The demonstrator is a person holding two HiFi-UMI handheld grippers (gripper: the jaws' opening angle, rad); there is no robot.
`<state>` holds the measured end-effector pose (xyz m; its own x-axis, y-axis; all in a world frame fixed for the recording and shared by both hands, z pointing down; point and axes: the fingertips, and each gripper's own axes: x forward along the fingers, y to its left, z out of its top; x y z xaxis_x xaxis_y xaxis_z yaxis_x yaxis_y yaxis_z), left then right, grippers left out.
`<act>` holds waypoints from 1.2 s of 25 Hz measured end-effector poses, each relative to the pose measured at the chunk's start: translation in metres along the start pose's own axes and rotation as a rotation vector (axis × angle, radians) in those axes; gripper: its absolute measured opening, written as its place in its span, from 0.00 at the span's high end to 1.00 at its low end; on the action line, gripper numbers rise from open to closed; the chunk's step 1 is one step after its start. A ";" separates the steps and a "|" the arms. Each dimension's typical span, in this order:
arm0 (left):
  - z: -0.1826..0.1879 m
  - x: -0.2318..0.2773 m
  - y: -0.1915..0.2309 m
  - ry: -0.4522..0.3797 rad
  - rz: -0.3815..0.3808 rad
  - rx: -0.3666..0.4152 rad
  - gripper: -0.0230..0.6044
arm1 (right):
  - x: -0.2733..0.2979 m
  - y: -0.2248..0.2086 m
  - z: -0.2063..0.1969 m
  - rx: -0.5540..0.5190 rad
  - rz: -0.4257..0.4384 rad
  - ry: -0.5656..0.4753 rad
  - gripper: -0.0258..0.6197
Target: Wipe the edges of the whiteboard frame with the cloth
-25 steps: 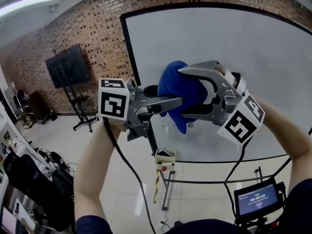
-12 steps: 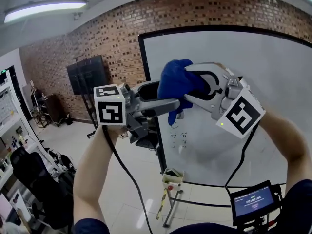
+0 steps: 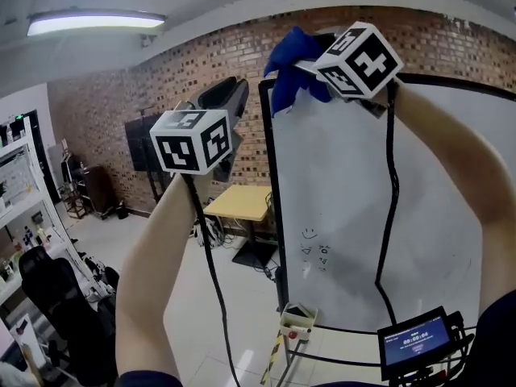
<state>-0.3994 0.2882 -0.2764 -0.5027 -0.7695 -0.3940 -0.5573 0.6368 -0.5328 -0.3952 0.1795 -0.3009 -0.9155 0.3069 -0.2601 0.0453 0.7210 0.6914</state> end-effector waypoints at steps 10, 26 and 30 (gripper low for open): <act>0.008 0.062 -0.001 0.090 0.084 0.121 0.94 | 0.069 -0.026 -0.020 -0.001 0.018 0.438 0.66; -0.002 0.125 -0.034 0.140 -0.091 0.135 0.93 | 0.038 -0.062 -0.071 0.068 -0.031 0.547 0.67; 0.007 0.122 -0.052 0.155 -0.139 0.180 0.93 | 0.012 -0.068 -0.079 0.102 -0.060 0.579 0.67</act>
<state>-0.4268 0.1612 -0.3018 -0.5325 -0.8235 -0.1958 -0.5088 0.4963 -0.7034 -0.4408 0.0854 -0.2982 -0.9856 -0.1047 0.1328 -0.0017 0.7914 0.6113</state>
